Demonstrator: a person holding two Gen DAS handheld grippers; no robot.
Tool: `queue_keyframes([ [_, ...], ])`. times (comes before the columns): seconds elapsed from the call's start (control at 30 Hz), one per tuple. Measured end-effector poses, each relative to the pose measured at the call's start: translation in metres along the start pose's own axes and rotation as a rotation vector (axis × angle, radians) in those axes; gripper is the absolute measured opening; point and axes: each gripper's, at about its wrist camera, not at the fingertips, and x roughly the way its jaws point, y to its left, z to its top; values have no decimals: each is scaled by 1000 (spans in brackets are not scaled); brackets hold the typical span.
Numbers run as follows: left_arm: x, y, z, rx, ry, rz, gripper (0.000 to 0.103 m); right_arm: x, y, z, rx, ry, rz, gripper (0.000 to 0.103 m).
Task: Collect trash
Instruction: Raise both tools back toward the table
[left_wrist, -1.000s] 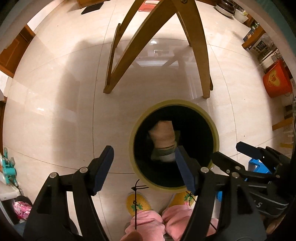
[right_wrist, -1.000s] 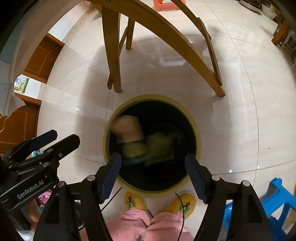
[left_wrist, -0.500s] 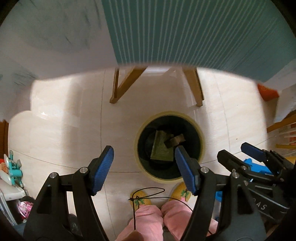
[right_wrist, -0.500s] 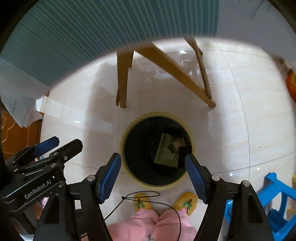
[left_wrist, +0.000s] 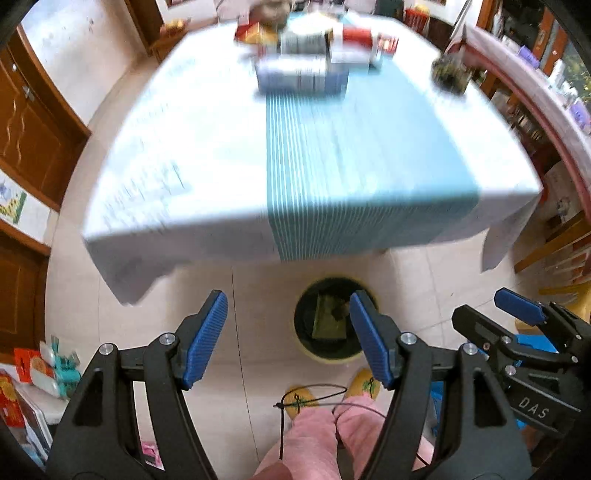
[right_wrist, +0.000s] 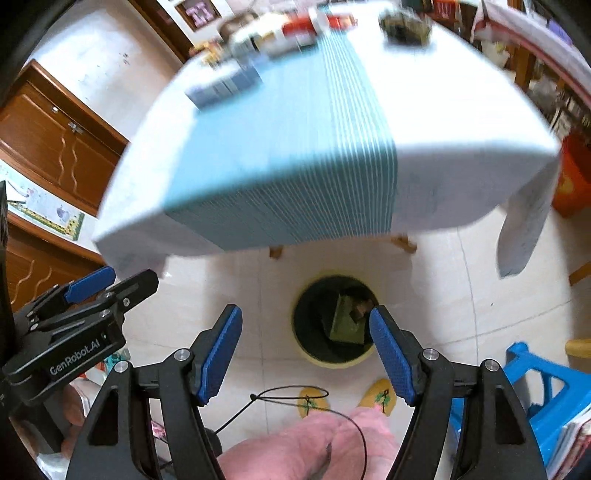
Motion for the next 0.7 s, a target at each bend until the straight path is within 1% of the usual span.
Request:
queue_keyframes([
  [0.13,-49,4,23,35,-62,-17,66,-62,23,23,-23,-84,-14,73],
  [0.27,-83,6,44,75,-99,-42,66,-111,36,43,-14,-170,-30,73],
  [0.33,-99,10,52,95,-125,-41,66,-134,41,51,-6,-213,-35,73],
  [0.43,-119,15,64,108,-162,-32,66,-158,49,66,0,-262,-55,73],
  [0.53,-134,26,80,93,-192,-48,66,-177,55,83,12,-299,-85,73],
  [0.7,-145,31,106,90,-228,-25,66,-198,53,117,5,-348,-124,73],
])
